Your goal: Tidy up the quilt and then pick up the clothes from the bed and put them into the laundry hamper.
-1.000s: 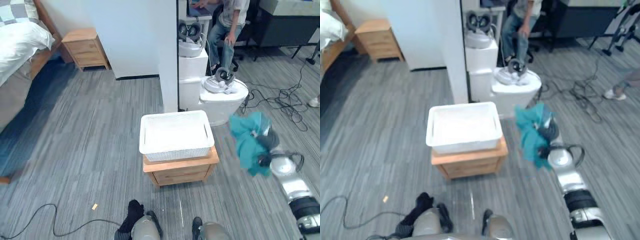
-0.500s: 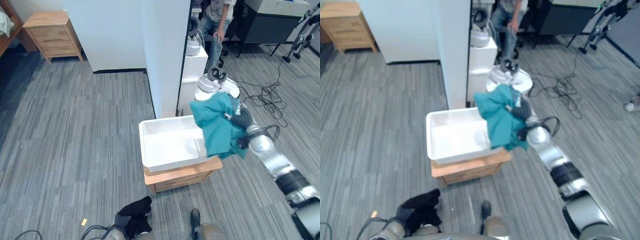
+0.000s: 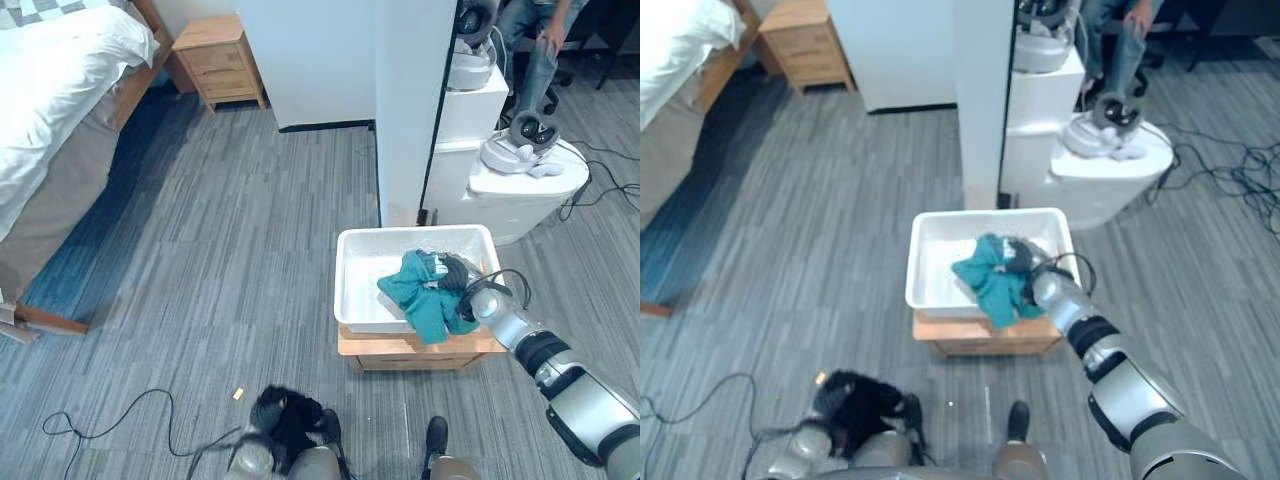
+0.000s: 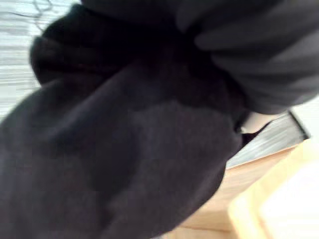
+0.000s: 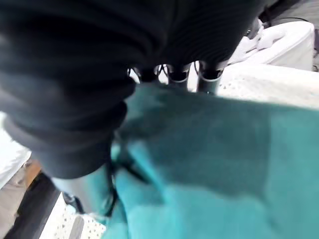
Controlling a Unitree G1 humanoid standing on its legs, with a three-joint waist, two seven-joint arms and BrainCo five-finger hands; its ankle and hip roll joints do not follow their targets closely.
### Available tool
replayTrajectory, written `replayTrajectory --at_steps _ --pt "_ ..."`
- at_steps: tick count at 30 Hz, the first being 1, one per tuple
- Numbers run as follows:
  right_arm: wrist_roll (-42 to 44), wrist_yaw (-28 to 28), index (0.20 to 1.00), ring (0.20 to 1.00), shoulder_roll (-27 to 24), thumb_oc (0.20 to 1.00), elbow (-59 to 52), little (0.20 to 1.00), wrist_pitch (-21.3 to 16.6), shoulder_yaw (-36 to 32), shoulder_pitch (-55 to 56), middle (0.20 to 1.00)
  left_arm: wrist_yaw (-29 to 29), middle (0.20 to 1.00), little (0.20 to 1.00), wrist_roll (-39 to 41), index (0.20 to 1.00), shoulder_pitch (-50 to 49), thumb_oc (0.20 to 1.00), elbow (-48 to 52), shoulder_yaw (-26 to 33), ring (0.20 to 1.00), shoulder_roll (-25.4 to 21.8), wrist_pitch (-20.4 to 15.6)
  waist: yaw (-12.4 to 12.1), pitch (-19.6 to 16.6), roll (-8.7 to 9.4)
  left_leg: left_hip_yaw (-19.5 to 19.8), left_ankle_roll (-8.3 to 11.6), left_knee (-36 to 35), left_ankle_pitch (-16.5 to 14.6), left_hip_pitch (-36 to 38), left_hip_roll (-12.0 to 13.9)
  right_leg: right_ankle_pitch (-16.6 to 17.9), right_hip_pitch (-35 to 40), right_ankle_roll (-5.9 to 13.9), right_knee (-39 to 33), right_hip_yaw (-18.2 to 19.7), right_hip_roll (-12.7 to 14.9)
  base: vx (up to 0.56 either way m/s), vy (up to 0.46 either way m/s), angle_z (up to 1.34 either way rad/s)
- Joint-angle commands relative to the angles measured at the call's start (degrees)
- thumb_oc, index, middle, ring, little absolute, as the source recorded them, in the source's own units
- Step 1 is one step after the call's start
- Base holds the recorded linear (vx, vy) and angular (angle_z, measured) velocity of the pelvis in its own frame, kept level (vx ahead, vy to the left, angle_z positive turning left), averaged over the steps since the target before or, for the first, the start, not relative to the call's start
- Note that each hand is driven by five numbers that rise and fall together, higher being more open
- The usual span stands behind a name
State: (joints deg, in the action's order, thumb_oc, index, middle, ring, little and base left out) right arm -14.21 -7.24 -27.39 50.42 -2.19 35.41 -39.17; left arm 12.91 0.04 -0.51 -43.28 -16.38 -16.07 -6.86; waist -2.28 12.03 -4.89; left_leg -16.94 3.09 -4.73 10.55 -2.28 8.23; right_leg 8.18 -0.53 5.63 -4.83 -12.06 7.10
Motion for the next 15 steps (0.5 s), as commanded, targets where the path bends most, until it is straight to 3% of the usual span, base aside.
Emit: replayTrajectory --at_steps 1,5,7,10,11,15 --pt "-4.28 -0.8 1.0 1.0 -4.11 1.0 -1.45 1.0 -2.18 0.42 -4.23 1.0 -0.48 0.2 0.2 5.75 0.2 5.19 0.2 9.77 1.03 0.2 -7.82 -6.84 -0.39 -0.1 2.12 -3.65 5.4 -0.27 -7.45 4.88 1.96 -11.83 4.28 3.98 -0.17 1.86 1.81 0.04 -0.086 0.01" --pt "-7.26 1.7 1.0 1.0 -14.56 1.0 -8.13 1.0 -3.66 -0.92 2.8 1.0 -4.3 0.2 0.2 8.98 0.2 5.37 0.2 24.35 4.31 0.2 -13.92 -9.25 0.81 -1.13 2.56 -3.83 5.79 -0.27 -7.75 6.23 2.16 -12.22 5.56 4.09 -0.17 2.03 1.84 0.04 -0.08 0.01" --pt "-10.11 2.31 1.0 1.0 -21.31 1.0 -13.79 1.0 -4.32 -3.87 8.69 1.0 -5.36 0.2 0.2 10.33 0.2 7.22 0.2 31.93 6.64 0.2 -17.16 -11.29 2.57 -1.62 2.87 -4.65 5.99 -0.27 -8.05 7.38 2.3 -12.31 5.83 4.28 -0.17 2.84 1.79 0.03 -0.086 -0.04" --pt "-10.13 2.38 1.0 1.0 -21.4 1.0 -13.98 1.0 -4.26 -4.05 8.88 1.0 -5.37 0.2 0.2 10.33 0.2 7.24 0.2 31.98 6.58 0.2 -17.16 -11.26 2.34 -1.83 2.81 -4.78 6.01 -0.27 -7.88 7.12 2.42 -12.11 5.48 4.18 -0.17 2.99 1.66 0.01 -0.036 -0.24" --pt "-13.87 1.9 1.0 1.0 -26.27 1.0 -19.54 1.0 -4.81 -8.87 15.6 1.0 -5.93 0.2 0.2 10.15 0.2 9.29 0.2 37.35 8.03 0.2 -18.71 -12.52 4.81 -2.39 3.01 -6.06 6.1 -0.27 -8.12 8.33 2.63 -12.27 5.63 4.29 -0.17 4.03 1.61 0.05 -0.066 -0.27" --pt "-15.97 0.44 1.0 1.0 -26.27 1.0 -24.12 1.0 -4.5 -15.89 26.03 1.0 -5.3 0.2 0.2 7.21 0.2 14.48 0.2 44.29 7.72 0.2 -20.34 -13.67 8.72 -3.07 3.05 -8.26 6.05 -0.27 -8.62 9.8 2.77 -12.53 5.56 4.37 -0.17 5.86 1.56 0.03 -0.059 -0.28"
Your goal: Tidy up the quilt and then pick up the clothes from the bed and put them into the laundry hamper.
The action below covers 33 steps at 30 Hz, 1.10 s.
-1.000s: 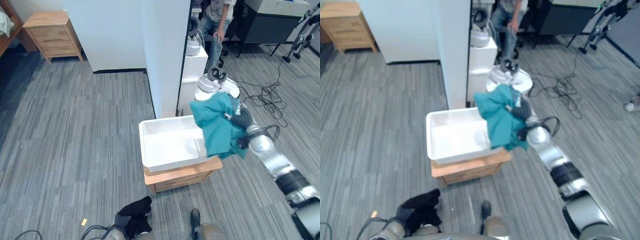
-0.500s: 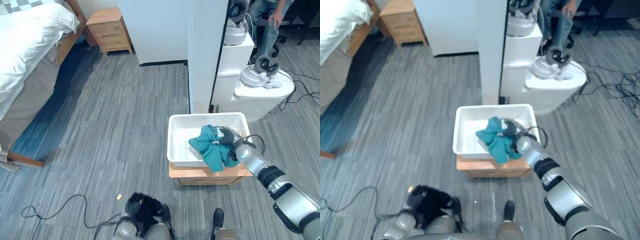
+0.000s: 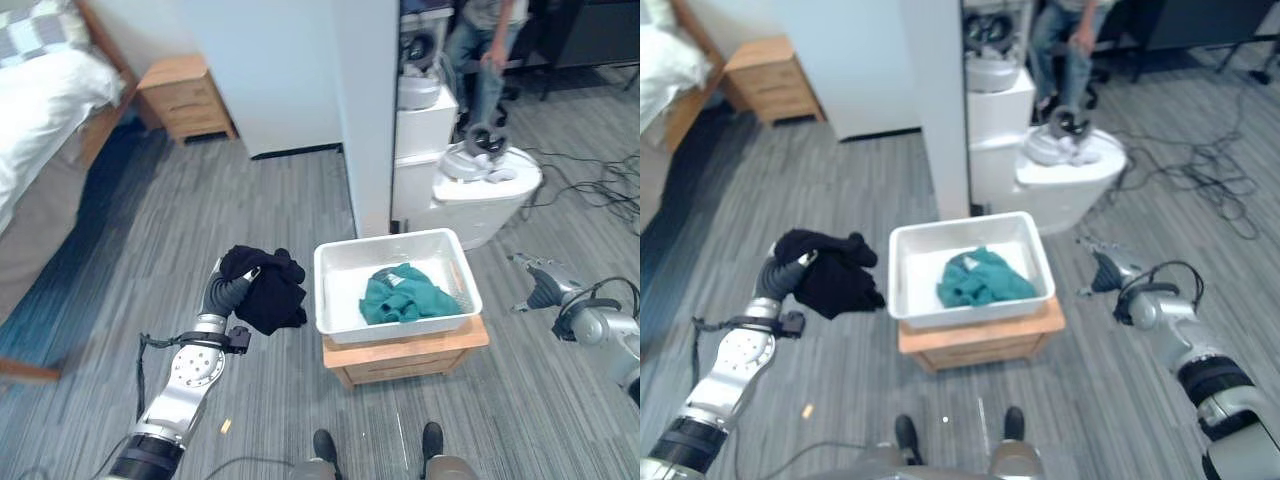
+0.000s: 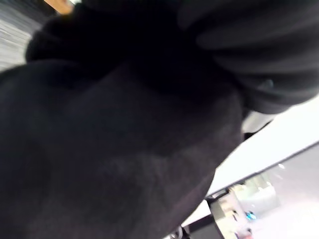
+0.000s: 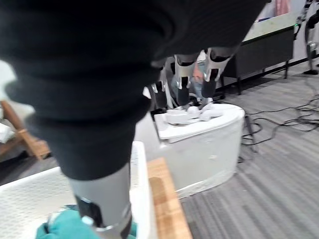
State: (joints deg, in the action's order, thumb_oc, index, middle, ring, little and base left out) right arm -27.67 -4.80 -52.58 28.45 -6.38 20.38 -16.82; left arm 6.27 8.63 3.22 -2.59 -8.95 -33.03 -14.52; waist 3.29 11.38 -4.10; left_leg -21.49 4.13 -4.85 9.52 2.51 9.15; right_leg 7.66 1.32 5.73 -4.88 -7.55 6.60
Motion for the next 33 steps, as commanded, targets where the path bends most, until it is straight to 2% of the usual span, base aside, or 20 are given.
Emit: replayTrajectory --at_steps 1,3,7,8,13,15,17,18,19,20,21,22,23,24,28,33 --pt "-3.06 -2.47 1.0 1.0 0.03 1.0 -1.37 1.0 -0.2 -1.87 5.97 1.0 1.92 0.2 0.2 -2.01 0.2 13.71 0.2 2.91 -1.04 0.2 -3.06 -6.0 3.8 -2.52 2.32 -4.19 4.96 -0.15 -7.65 5.34 1.78 -11.98 3.71 4.26 -0.12 1.81 2.02 0.03 -0.035 -0.19" --pt "-6.54 -3.45 1.0 1.0 2.55 1.0 3.35 1.0 0.33 -1.3 9.9 1.0 3.29 0.2 0.2 -5.2 0.2 20.41 0.2 0.7 -5.15 0.2 -1.62 -5.44 6.12 -2.63 2.33 -5.43 5.02 -0.15 -7.59 6.15 1.86 -11.96 3.65 4.2 -0.12 2.71 1.95 0.01 -0.032 -0.23" --pt "-9.61 -4.01 1.0 1.0 4.39 1.0 7.58 1.0 0.83 0.14 11.61 1.0 3.84 0.2 0.2 -6.3 0.2 23.38 0.2 -0.22 -7.09 0.2 -0.18 -5.27 7.0 -2.68 2.37 -6.04 5.11 -0.15 -7.64 6.76 1.99 -12.05 3.8 4.21 -0.12 3.14 1.83 0.02 -0.025 -0.24" --pt "-10.2 -4.15 1.0 1.0 7.43 1.0 13.21 1.0 1.82 1.14 12.71 1.0 4.21 0.2 0.2 -7.69 0.2 25.7 0.2 -0.57 -8.77 0.2 1.45 -4.84 7.84 -2.85 2.46 -6.51 5.15 -0.15 -7.66 7.18 2.02 -12.08 3.92 4.25 -0.12 3.55 1.68 0.02 -0.023 -0.39" --pt "-9.8 -5.59 1.0 1.0 14.52 1.0 23.62 1.0 3.74 2.78 13.66 1.0 4.8 0.2 0.2 -9.76 0.2 28.81 0.2 -5.76 -12.3 0.2 5.6 -2.9 8.94 -2.91 3.09 -7.21 5.15 -0.15 -7.79 7.67 2.42 -11.79 3.79 4.18 -0.12 4.23 1.17 0.02 -0.023 -0.15" --pt "-11.38 -6.37 1.0 1.0 15.47 1.0 25.7 1.0 4.14 4.05 13.1 1.0 5.05 0.2 0.2 -10.32 0.2 29.03 0.2 -7.48 -12.82 0.2 6.3 -2.62 8.91 -2.79 3.29 -7.31 5.19 -0.15 -7.77 7.68 2.55 -11.76 3.69 4.16 -0.12 4.28 1.06 0.01 -0.023 -0.09" --pt "-13.83 -7.93 1.0 1.0 18.91 1.0 29.27 1.0 5.52 6.05 12.59 1.0 6.06 0.2 0.2 -12.57 0.2 28.49 0.2 -14.61 -14.32 0.2 9.56 -0.93 8.92 -2.48 3.86 -7.62 5.21 -0.15 -7.76 7.62 2.74 -11.64 3.35 4.09 -0.12 4.46 0.72 0.01 -0.019 -0.07" --pt "-13.81 -8.4 1.0 1.0 21.44 1.0 32.56 1.0 6.19 6.59 12.2 1.0 5.89 0.733 0.733 -14.84 0.733 27.75 0.733 -19.64 -15.58 0.733 11.38 0.48 8.76 -2.28 4.12 -7.57 5.22 -0.15 -7.71 7.48 2.92 -11.62 3.29 3.97 -0.12 4.31 0.58 0.0 0.0 0.0" --pt "-13.5 -8.42 1.0 1.0 22.64 1.0 33.44 1.0 6.52 6.85 12.08 1.0 5.94 0.89 0.89 -15.51 0.89 26.94 0.89 -22.88 -15.76 0.89 12.31 1.49 8.63 -2.2 4.3 -7.58 5.22 -0.15 -7.71 7.4 3.02 -11.56 3.22 3.94 -0.12 4.25 0.52 0.0 0.0 0.0" --pt "-12.77 -8.67 1.0 1.0 23.77 1.0 34.3 1.0 6.69 6.88 11.98 1.0 6.11 1.0 1.0 -15.76 1.0 26.52 1.0 -26.54 -15.89 1.0 13.45 2.12 8.5 -2.12 4.46 -7.58 5.2 -0.15 -7.71 7.31 3.08 -11.59 3.17 3.87 -0.12 4.25 0.42 0.02 -0.008 -0.03" --pt "-11.7 -8.71 1.0 1.0 25.01 1.0 34.68 1.0 6.84 7.12 11.89 1.0 6.87 1.0 1.0 -15.28 1.0 25.62 1.0 -30.24 -15.54 1.0 14.65 3.11 8.36 -1.92 4.75 -7.57 5.22 -0.15 -7.67 7.18 3.19 -11.43 3.01 3.78 -0.12 4.16 0.36 0.01 -0.005 -0.04" --pt "-11.68 -8.74 1.0 1.0 25.03 1.0 34.73 1.0 6.83 7.13 11.87 1.0 6.91 0.95 0.95 -15.29 0.95 25.67 0.95 -30.36 -15.56 0.95 14.69 3.04 8.37 -1.93 4.75 -7.56 5.22 -0.15 -7.66 7.15 3.19 -11.43 3.0 3.78 -0.12 4.15 0.36 -0.01 -0.017 -0.04" --pt "-11.42 -8.98 1.0 1.0 26.08 1.0 34.96 1.0 7.0 7.96 11.54 1.0 8.5 0.956 0.956 -15.92 0.956 25.4 0.956 -34.84 -15.17 0.956 15.28 4.02 7.99 -1.72 5.17 -7.34 5.24 -0.15 -7.65 6.66 3.36 -11.3 2.59 3.7 -0.12 4.02 0.25 0.0 0.0 0.0" --pt "-11.7 -9.19 1.0 1.0 26.69 1.0 35.06 1.0 7.14 8.71 11.4 1.0 9.35 1.0 1.0 -16.07 1.0 25.56 1.0 -36.88 -14.83 1.0 15.4 4.6 7.73 -1.59 5.43 -7.12 5.26 -0.15 -7.62 6.22 3.47 -11.22 2.24 3.66 -0.12 3.91 0.17 -0.03 -0.036 0.08" --pt "-10.59 -9.24 1.0 1.0 26.68 1.0 34.1 1.0 6.79 10.26 10.67 1.0 11.42 1.0 1.0 -15.73 1.0 29.24 1.0 -42.36 -14.17 1.0 13.99 5.41 7.17 0.2 6.59 -6.68 5.46 -0.15 -6.91 3.15 3.98 -10.33 -0.66 3.74 -0.12 4.0 -0.28 -0.1 -0.036 0.1" --pt "-7.31 -9.36 1.0 1.0 26.54 1.0 33.5 1.0 5.47 10.49 12.75 1.0 14.73 1.0 1.0 -16.05 1.0 34.72 1.0 -49.41 -13.62 1.0 12.4 6.38 7.96 0.66 6.35 -7.02 5.73 -0.15 -6.48 1.18 4.56 -9.6 -2.98 3.89 -0.12 3.93 -0.42 -0.05 -0.008 0.03"
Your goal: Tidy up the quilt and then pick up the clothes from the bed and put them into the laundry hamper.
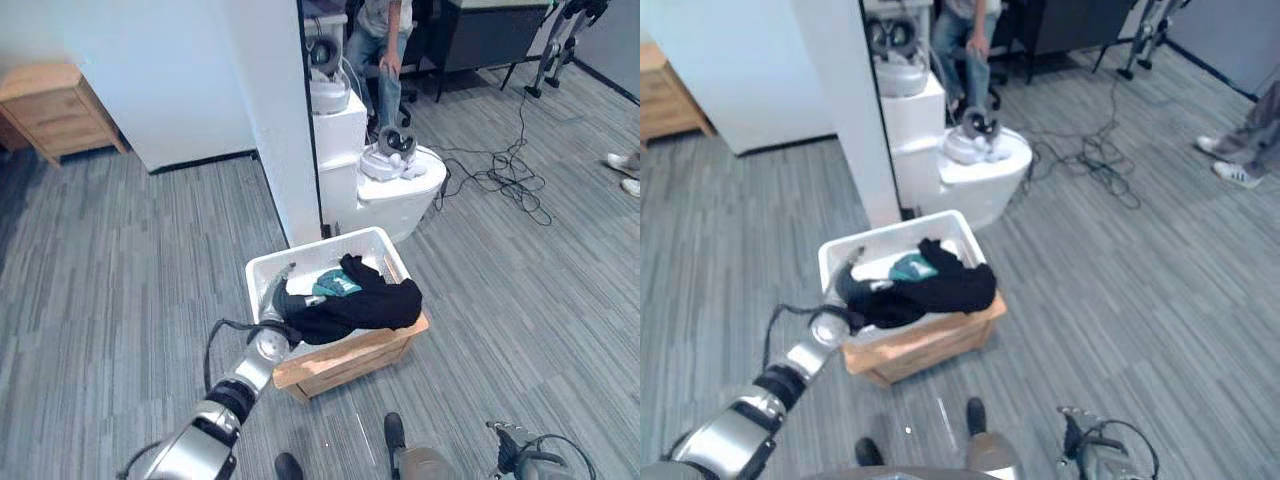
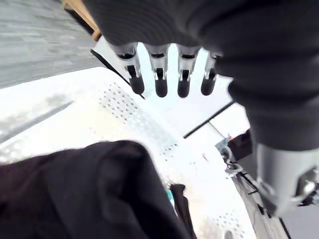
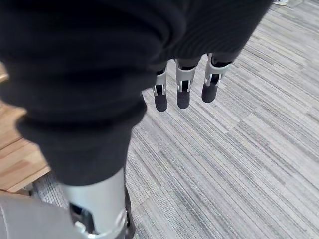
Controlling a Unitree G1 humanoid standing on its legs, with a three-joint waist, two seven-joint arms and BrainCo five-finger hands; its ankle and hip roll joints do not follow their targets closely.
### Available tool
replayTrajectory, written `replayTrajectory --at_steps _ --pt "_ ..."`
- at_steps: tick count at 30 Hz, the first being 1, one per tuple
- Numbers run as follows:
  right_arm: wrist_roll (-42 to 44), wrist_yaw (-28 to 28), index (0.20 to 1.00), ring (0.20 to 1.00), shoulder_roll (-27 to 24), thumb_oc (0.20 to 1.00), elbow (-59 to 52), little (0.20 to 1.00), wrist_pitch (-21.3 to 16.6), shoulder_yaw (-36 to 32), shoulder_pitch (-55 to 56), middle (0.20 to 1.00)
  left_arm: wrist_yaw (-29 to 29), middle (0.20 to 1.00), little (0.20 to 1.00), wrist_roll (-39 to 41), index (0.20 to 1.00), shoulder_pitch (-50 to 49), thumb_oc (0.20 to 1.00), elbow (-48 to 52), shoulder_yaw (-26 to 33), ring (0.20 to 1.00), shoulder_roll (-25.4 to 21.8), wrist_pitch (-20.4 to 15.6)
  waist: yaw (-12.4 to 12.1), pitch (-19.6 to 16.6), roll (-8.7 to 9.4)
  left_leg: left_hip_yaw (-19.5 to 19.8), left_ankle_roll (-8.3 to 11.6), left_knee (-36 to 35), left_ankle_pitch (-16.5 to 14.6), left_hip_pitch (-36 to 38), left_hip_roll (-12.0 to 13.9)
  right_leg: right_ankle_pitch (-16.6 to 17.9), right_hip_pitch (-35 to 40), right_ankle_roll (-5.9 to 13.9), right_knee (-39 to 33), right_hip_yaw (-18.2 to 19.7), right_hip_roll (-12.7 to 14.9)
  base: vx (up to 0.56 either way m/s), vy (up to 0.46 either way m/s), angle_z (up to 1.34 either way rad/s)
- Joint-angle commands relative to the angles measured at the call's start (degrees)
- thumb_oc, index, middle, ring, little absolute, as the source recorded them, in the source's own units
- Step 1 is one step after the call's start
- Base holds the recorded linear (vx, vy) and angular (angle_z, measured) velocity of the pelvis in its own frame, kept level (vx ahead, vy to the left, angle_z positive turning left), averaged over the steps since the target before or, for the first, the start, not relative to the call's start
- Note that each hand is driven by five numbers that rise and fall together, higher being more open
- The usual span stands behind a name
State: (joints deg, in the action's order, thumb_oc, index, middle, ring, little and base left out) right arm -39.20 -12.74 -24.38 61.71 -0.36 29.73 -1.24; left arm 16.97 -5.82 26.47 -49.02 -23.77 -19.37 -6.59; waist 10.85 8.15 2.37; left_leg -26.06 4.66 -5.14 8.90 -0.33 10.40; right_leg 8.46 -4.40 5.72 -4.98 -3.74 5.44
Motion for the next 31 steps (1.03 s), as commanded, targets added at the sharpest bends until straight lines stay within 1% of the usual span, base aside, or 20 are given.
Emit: replayTrajectory --at_steps 1,4,8,9,10,11,13,14,15,16,17,19,20,21,22,24,26,28,29,31 --pt "4.23 -1.42 1.0 1.0 -1.67 1.0 0.23 1.0 -0.56 1.13 -2.83 1.0 4.04 1.0 1.0 -1.59 1.0 11.51 1.0 -3.03 1.19 1.0 -1.25 -1.58 0.4 3.9 -0.14 -2.43 5.2 0.14 -5.85 4.0 3.32 -10.4 2.73 3.89 -0.02 0.11 0.74 0.0 0.0 0.0" --pt "5.33 -1.04 1.0 1.0 -2.58 1.0 -0.76 1.0 -1.61 1.08 -1.14 1.0 4.57 1.0 1.0 -2.22 1.0 13.76 1.0 -5.1 1.44 1.0 -3.34 -1.35 1.18 3.93 -0.87 -2.65 5.37 0.14 -5.91 4.37 3.25 -10.41 3.0 4.11 -0.02 -0.02 0.98 0.0 0.0 0.0" --pt "6.14 -0.06 1.0 1.0 -2.67 1.0 -1.22 1.0 -1.86 1.01 -0.11 1.0 4.43 1.0 1.0 -0.55 1.0 13.66 1.0 -3.77 2.85 1.0 -5.3 -2.11 1.2 3.94 -1.35 -2.67 5.37 0.14 -6.14 5.12 2.96 -10.49 3.69 4.22 -0.02 -0.31 1.24 0.0 0.005 -0.01" --pt "7.15 0.45 1.0 1.0 -2.36 1.0 -1.01 1.0 -1.57 0.53 0.24 1.0 3.94 1.0 1.0 3.12 1.0 12.3 1.0 -1.76 4.57 1.0 -4.86 -2.76 1.03 3.79 -1.56 -2.56 5.25 0.14 -6.33 5.65 2.72 -10.54 4.37 4.22 -0.02 -0.62 1.43 0.0 0.0 0.0" --pt "7.15 0.45 1.0 1.0 -2.36 1.0 -1.01 1.0 -1.57 0.53 0.24 1.0 3.94 1.0 1.0 3.12 1.0 12.29 1.0 -1.75 4.57 1.0 -4.86 -2.76 1.03 3.79 -1.56 -2.56 5.25 0.14 -6.33 5.65 2.72 -10.54 4.38 4.22 -0.02 -0.62 1.43 0.0 0.0 0.0" --pt "7.88 0.61 1.0 1.0 -2.13 1.0 -0.78 1.0 -1.3 -0.16 0.36 1.0 3.22 1.0 1.0 6.2 1.0 10.62 1.0 0.37 5.82 1.0 -4.72 -3.41 0.78 3.63 -1.73 -2.29 5.15 0.14 -6.45 6.02 2.53 -10.5 4.81 4.21 -0.02 -0.77 1.58 0.0 0.0 0.0" --pt "10.35 1.04 1.0 1.0 -0.9 1.0 0.03 1.0 -0.47 -2.92 0.98 1.0 1.78 1.0 1.0 16.59 1.0 3.1 1.0 5.64 10.72 1.0 -3.43 -5.69 -0.19 2.76 -1.92 -1.39 4.85 0.14 -6.68 6.93 2.13 -10.6 6.19 4.06 -0.02 -1.25 1.93 0.0 0.0 0.0" --pt "10.35 1.03 1.0 1.0 -0.91 1.0 0.02 1.0 -0.47 -2.87 1.03 1.0 1.76 1.0 1.0 16.61 1.0 2.99 1.0 5.73 10.75 1.0 -3.45 -5.66 -0.14 2.72 -1.91 -1.37 4.85 0.14 -6.69 6.95 2.13 -10.62 6.22 4.06 -0.02 -1.27 1.94 0.0 0.032 0.05" --pt "13.34 1.48 1.0 1.0 0.29 1.0 0.21 1.0 -0.07 -5.64 1.66 1.0 -0.15 1.0 1.0 21.84 1.0 -3.66 1.0 8.08 14.3 1.0 -2.69 -6.47 -0.81 2.03 -1.85 -0.94 4.62 0.14 -6.95 7.65 1.94 -10.89 7.25 3.9 0.02 -1.25 2.08 0.0 0.039 0.1" --pt "17.12 1.8 1.0 1.0 1.63 1.0 0.74 1.0 0.27 -8.27 1.81 1.0 -1.84 1.0 1.0 23.04 1.0 -7.35 1.0 7.62 15.84 1.0 -2.44 -6.0 -1.14 1.62 -1.9 -0.91 4.51 0.14 -7.17 8.09 1.9 -10.94 7.6 3.87 0.11 -1.28 2.16 0.01 0.049 0.07" --pt "19.9 2.49 1.0 1.0 2.45 1.0 0.98 1.0 0.14 -10.12 1.85 1.0 -3.31 1.0 1.0 23.25 1.0 -10.19 1.0 6.67 16.8 1.0 -2.52 -5.22 -1.44 1.3 -1.9 -0.83 4.3 0.14 -7.36 8.55 1.74 -10.98 8.0 3.84 0.21 -1.18 2.22 0.0 0.046 -0.01" --pt "25.14 2.73 1.0 1.0 3.95 1.0 2.52 1.0 0.12 -13.49 1.03 1.0 -5.55 1.0 1.0 18.75 1.0 -14.88 1.0 4.01 17.2 1.0 -3.05 -3.63 -2.03 0.77 -2.07 -0.75 4.04 0.14 -7.49 9.3 1.51 -11.01 8.69 3.8 0.31 -1.13 2.37 0.01 0.056 0.02" --pt "26.46 2.95 1.0 1.0 4.46 1.0 2.94 1.0 -0.04 -14.46 0.43 1.0 -6.84 1.0 1.0 15.98 1.0 -16.97 1.0 1.27 16.82 1.0 -3.17 -2.54 -2.46 0.48 -2.13 -0.71 3.93 0.14 -7.69 9.62 1.36 -11.02 9.01 3.81 0.32 -1.23 2.5 0.01 0.044 0.08" --pt "26.46 2.95 1.0 1.0 4.46 1.0 2.95 1.0 -0.04 -14.46 0.43 1.0 -6.84 1.0 1.0 15.97 1.0 -16.97 1.0 1.26 16.82 1.0 -3.17 -2.55 -2.47 0.49 -2.12 -0.72 3.93 0.14 -7.69 9.64 1.35 -11.02 9.03 3.81 0.31 -1.23 2.5 0.0 0.064 0.05" --pt "29.89 3.09 1.0 1.0 5.28 1.0 3.57 1.0 -0.35 -15.79 -1.46 1.0 -8.98 1.0 1.0 14.21 1.0 -20.23 1.0 -7.75 17.76 1.0 -1.62 -0.25 -3.28 0.12 -2.34 -0.53 3.7 0.14 -7.88 9.95 1.16 -11.1 9.52 3.74 0.36 -1.46 2.7 0.0 0.069 0.14" --pt "41.21 2.92 1.0 1.0 7.43 1.0 3.31 1.0 -1.2 -20.88 -2.54 1.0 -9.99 1.0 1.0 18.49 1.0 -23.36 1.0 -16.83 21.16 1.0 1.94 1.2 -3.33 -0.17 -2.54 -0.6 3.51 0.14 -8.0 10.23 0.89 -10.99 9.68 3.68 0.39 -1.29 2.76 0.01 0.084 0.12" --pt "45.86 2.43 1.0 1.0 8.73 1.0 4.2 1.0 -2.23 -23.13 -3.33 1.0 -10.98 1.0 1.0 20.96 1.0 -24.89 1.0 -21.38 23.02 1.0 4.31 2.01 -3.37 -0.38 -2.7 -0.56 3.35 0.14 -8.19 10.41 0.78 -11.0 9.83 3.67 0.37 -1.27 2.89 0.01 0.06 -0.01" --pt "46.87 2.31 1.0 1.0 9.49 1.0 5.02 1.0 -2.52 -23.46 -3.88 1.0 -11.77 1.0 1.0 22.72 1.0 -25.75 1.0 -23.02 24.06 1.0 5.5 2.61 -3.57 -0.46 -2.84 -0.37 3.25 0.14 -8.27 10.42 0.69 -11.03 10.0 3.68 0.35 -1.46 3.01 0.01 0.062 0.11" --pt "47.23 2.8 1.0 1.0 10.28 1.0 6.27 1.0 -2.15 -23.01 -4.61 1.0 -13.01 1.0 1.0 24.61 1.0 -27.26 1.0 -27.42 25.74 1.0 6.78 4.21 -4.01 -0.71 -3.01 -0.03 3.08 0.14 -8.5 10.51 0.56 -11.09 10.34 3.63 0.28 -1.61 3.21 0.02 0.087 0.15" --pt "46.97 3.14 1.0 1.0 10.88 1.0 6.57 1.0 -2.16 -22.12 -5.16 1.0 -13.68 1.0 1.0 23.85 1.0 -27.62 1.0 -29.14 25.84 1.0 7.43 4.69 -4.45 -0.94 -3.04 0.2 3.04 0.14 -8.56 10.44 0.46 -11.05 10.42 3.63 0.26 -1.9 3.37 0.01 0.061 0.04"
